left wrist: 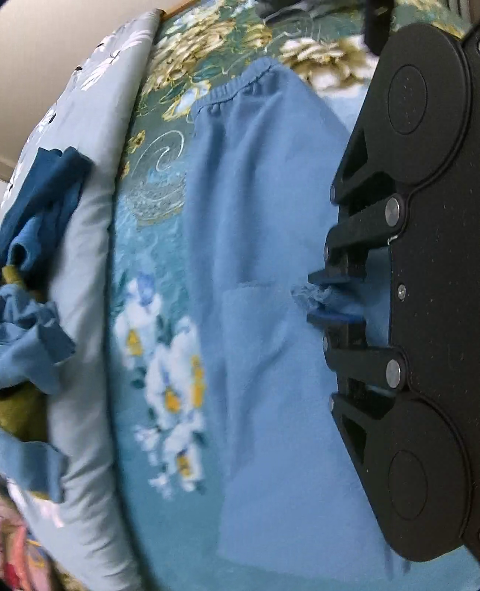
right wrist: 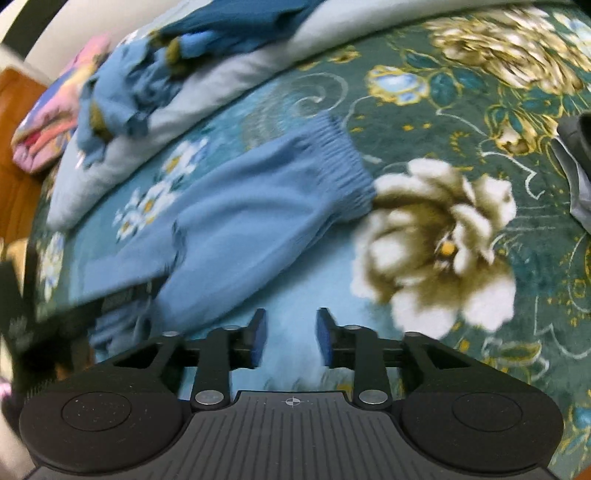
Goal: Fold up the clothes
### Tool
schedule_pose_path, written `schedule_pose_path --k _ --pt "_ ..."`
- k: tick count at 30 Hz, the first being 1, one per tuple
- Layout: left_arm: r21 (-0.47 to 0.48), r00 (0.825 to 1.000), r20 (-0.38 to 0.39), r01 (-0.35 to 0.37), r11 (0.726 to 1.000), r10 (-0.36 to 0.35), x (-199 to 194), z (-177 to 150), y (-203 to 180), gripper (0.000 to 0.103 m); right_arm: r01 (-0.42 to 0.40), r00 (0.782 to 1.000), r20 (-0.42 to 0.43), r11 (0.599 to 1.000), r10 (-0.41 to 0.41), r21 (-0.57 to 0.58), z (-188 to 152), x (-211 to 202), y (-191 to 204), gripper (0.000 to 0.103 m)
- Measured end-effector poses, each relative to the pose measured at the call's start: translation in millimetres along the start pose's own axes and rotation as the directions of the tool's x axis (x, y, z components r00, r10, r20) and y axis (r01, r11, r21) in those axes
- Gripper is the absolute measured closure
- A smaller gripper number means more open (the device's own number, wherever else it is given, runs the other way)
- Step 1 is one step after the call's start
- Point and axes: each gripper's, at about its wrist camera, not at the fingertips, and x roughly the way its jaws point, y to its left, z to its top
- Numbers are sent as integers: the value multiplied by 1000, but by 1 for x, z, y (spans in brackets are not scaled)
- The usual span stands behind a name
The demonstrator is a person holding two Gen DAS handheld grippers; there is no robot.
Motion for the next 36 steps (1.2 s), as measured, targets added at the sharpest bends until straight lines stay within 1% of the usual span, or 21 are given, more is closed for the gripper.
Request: schedule_pose_path --k 1,2,3,4,7,10,12,14,16,17,19,21,22,23,24,27,29,30,31,33,36 --pt "-17 1000 -5 11 1000 -12 -3 0 1 77 -14 1000 12 999 14 34 6 5 -7 63" --pt "-37 1000 -9 17 999 -17 -8 0 3 71 -29 999 24 997 28 69 12 9 -13 57" --pt "-60 1000 -7 16 998 -17 -14 0 5 66 -43 999 33 993 40 113 17 15 -20 55" --pt "-83 1000 -5 15 996 -15 -20 -1 8 64 -63 998 42 985 57 163 22 22 -27 55" --pt "-164 1000 -10 -20 986 18 -39 -1 21 62 -113 993 71 947 96 300 33 42 -46 55" --pt "-247 998 -13 -59 967 57 -59 -1 40 59 -139 990 92 905 111 403 36 58 -58 54" --pt "-294 996 -20 -85 952 83 -71 -3 53 57 -158 987 106 870 122 467 34 67 -65 48" --pt "-302 994 -22 -107 947 105 -81 -5 62 56 -191 980 141 849 139 492 32 69 -66 41" --pt "-308 992 -25 -128 943 127 -90 -8 71 56 -199 977 166 844 132 499 32 70 -64 42" --pt "-311 990 -26 -139 940 138 -94 -10 75 56 -201 976 177 842 127 502 31 70 -63 44" --pt "-324 989 -28 -147 934 146 -99 -13 82 55 -190 976 187 844 109 501 31 69 -59 53" --pt "-344 990 -25 -141 928 142 -104 -15 88 55 -195 974 201 847 107 495 31 67 -56 76" --pt "-347 991 -22 -134 928 135 -106 -16 91 55 -211 970 211 847 120 487 31 64 -55 79" --pt "-350 992 -20 -127 928 128 -109 -17 93 54 -226 966 221 848 133 480 31 62 -54 84" --pt "-353 992 -17 -119 928 121 -112 -18 96 53 -231 962 237 862 134 451 32 56 -50 87" --pt "-369 993 -10 -111 923 116 -122 -26 114 51 -157 960 271 940 74 301 34 30 -16 87" --pt "-379 994 -5 -106 919 113 -130 -31 126 51 -87 951 309 984 35 157 33 12 23 87" --pt "-384 994 -2 -104 917 112 -133 -34 132 51 -46 944 329 996 19 75 31 6 45 87" --pt "-390 994 0 -101 915 110 -137 -36 138 51 -16 938 347 1000 16 -1 29 1 66 87" --pt "-400 994 5 -96 911 107 -144 -41 150 51 26 928 371 990 28 -140 25 -4 109 88" --pt "-419 993 13 -98 902 114 -158 -53 173 51 36 927 367 957 75 -286 18 2 168 88"
